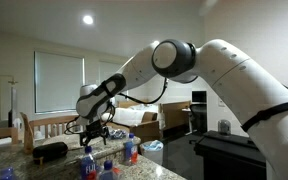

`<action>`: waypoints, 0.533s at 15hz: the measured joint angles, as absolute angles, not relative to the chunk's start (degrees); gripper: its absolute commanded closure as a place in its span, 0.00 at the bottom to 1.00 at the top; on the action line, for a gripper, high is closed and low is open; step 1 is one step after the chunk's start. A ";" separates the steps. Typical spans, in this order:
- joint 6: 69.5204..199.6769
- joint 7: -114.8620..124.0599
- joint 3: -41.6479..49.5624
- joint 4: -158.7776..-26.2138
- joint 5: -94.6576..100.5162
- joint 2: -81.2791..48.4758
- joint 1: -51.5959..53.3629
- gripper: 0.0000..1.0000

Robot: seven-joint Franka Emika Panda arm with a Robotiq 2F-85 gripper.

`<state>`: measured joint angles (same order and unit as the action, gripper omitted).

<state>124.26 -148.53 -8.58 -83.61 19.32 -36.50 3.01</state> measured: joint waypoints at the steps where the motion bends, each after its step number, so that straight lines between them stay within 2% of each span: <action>1: 124.22 -148.57 -8.55 -83.62 19.31 -36.23 2.93 0.00; 4: 122.99 -148.83 -9.07 -83.67 19.36 -34.04 2.50 0.00; 8: 111.95 -148.87 -25.48 -84.64 22.92 -29.24 -7.10 0.00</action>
<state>111.95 -148.87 -25.48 -84.64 22.92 -29.24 -7.10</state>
